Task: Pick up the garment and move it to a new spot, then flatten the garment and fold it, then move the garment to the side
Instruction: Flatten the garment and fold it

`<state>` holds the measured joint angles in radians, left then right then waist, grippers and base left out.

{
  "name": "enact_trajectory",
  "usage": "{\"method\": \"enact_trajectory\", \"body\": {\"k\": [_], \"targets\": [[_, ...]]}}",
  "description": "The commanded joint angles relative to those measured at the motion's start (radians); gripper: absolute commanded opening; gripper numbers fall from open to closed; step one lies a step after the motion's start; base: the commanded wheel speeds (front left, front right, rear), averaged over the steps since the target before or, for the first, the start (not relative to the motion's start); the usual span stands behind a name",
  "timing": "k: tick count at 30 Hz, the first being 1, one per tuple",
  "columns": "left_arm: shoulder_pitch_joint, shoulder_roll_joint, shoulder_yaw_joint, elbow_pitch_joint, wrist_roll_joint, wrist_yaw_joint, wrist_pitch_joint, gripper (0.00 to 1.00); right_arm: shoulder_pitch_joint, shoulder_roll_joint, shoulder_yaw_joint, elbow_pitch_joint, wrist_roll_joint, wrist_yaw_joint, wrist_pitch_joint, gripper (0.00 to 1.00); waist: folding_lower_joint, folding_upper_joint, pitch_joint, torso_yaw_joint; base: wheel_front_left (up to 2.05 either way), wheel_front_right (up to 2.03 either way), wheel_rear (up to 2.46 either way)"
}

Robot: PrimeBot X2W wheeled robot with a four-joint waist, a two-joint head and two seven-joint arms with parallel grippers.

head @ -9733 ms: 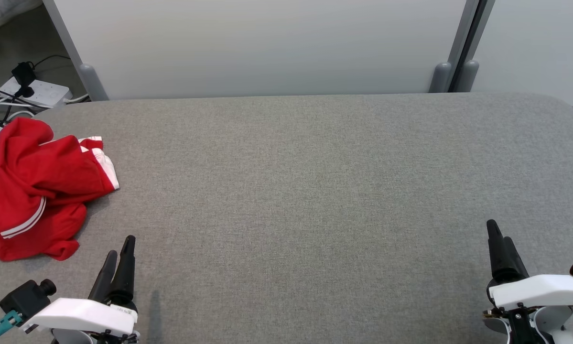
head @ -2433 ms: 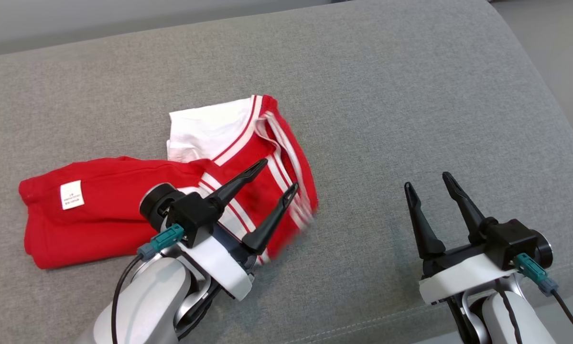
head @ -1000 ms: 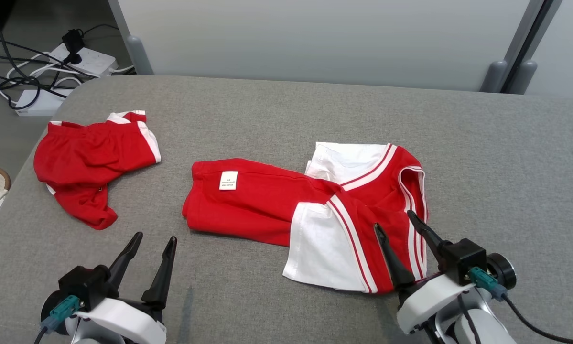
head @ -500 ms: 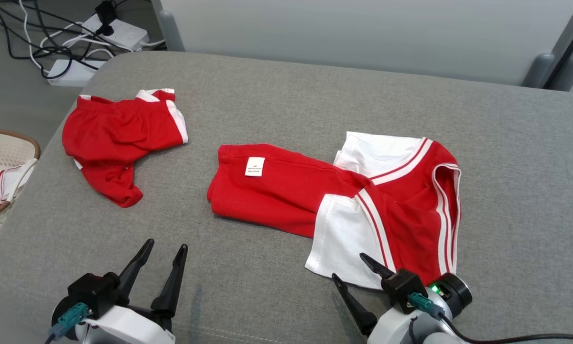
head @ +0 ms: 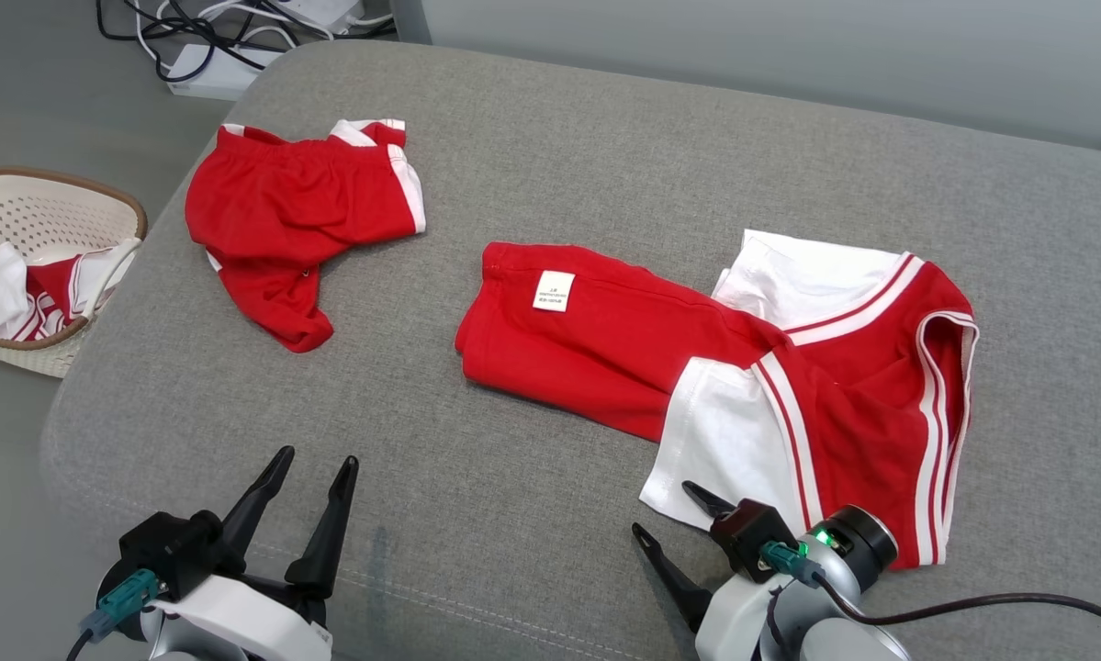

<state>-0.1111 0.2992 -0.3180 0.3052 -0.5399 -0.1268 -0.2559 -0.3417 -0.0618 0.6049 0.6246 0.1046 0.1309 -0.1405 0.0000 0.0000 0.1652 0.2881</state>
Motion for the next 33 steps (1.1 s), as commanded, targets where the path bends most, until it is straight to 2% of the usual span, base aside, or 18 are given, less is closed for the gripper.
{"method": "enact_trajectory", "body": {"k": [1, 8, 9, 11, 12, 13, 14, 15, 22, 29, 31, 33], "targets": [[-0.048, 0.028, 0.033, -0.022, -0.007, -0.004, -0.006, 1.0, -0.021, 0.012, 0.008, -0.016, -0.014, 0.0, 0.004, 1.0, 0.0, 0.0, 0.007, 0.008, 0.0, 0.0, 0.0], [-0.056, 0.034, 0.025, -0.029, -0.02, -0.004, -0.006, 1.0, -0.026, 0.012, -0.015, 0.003, -0.045, 0.0, 0.057, 1.0, 0.0, 0.0, 0.025, 0.022, 0.0, 0.0, 0.0], [-0.058, 0.035, 0.024, -0.03, -0.023, -0.004, -0.006, 1.0, -0.027, 0.012, -0.016, 0.004, -0.054, 0.0, 0.066, 0.96, 0.0, 0.0, 0.027, 0.022, 0.0, 0.0, 0.0], [-0.062, 0.037, 0.021, -0.031, -0.029, -0.004, -0.006, 1.0, -0.027, 0.012, -0.023, 0.002, -0.067, 0.0, 0.08, 0.77, 0.0, 0.0, 0.03, 0.022, 0.0, 0.0, 0.0], [-0.065, 0.038, 0.021, -0.033, -0.031, -0.004, -0.006, 1.0, -0.026, 0.012, -0.03, 0.002, -0.073, 0.0, 0.085, 0.47, 0.0, 0.0, 0.031, 0.021, 0.0, 0.0, 0.0], [-0.067, 0.04, 0.02, -0.034, -0.033, -0.004, -0.006, 1.0, -0.027, 0.012, -0.038, 0.001, -0.08, 0.0, 0.088, 0.28, 0.0, 0.0, 0.032, 0.02, 0.0, 0.0, 0.0], [-0.07, 0.041, 0.02, -0.037, -0.035, -0.004, -0.006, 1.0, -0.027, 0.012, -0.049, -0.001, -0.083, 0.0, 0.09, 0.04, 0.0, 0.0, 0.032, 0.019, 0.0, 0.0, 0.0], [-0.072, 0.043, 0.019, -0.04, -0.035, -0.004, -0.006, 1.0, -0.026, 0.012, -0.062, -0.006, -0.086, 0.0, 0.088, 0.0, 0.0, 0.0, 0.032, 0.016, 0.0, 0.0, 0.0], [-0.085, 0.057, 0.007, -0.057, -0.037, -0.004, -0.006, 1.0, -0.02, 0.012, -0.183, -0.067, -0.095, 0.0, 0.017, 0.0, 0.0, 0.0, 0.017, -0.027, 0.0, 0.0, 0.0], [-0.108, 0.07, -0.007, -0.035, -0.044, -0.004, -0.006, 1.0, 0.012, 0.012, -0.309, -0.124, -0.088, 0.0, -0.019, 0.0, 0.0, 0.0, -0.002, -0.1, 0.0, 0.0, 0.0], [-0.125, 0.075, -0.007, -0.024, -0.05, -0.004, -0.006, 1.0, 0.037, 0.012, -0.369, -0.159, -0.099, 0.0, -0.028, 0.0, 0.0, 0.0, -0.009, -0.141, 0.0, 0.0, 0.0], [-0.13, 0.076, -0.005, -0.023, -0.053, -0.004, -0.006, 1.0, 0.046, 0.012, -0.385, -0.172, -0.104, 0.0, -0.028, 0.0, 0.0, 0.0, -0.011, -0.154, 0.0, 0.0, 0.0]]}}
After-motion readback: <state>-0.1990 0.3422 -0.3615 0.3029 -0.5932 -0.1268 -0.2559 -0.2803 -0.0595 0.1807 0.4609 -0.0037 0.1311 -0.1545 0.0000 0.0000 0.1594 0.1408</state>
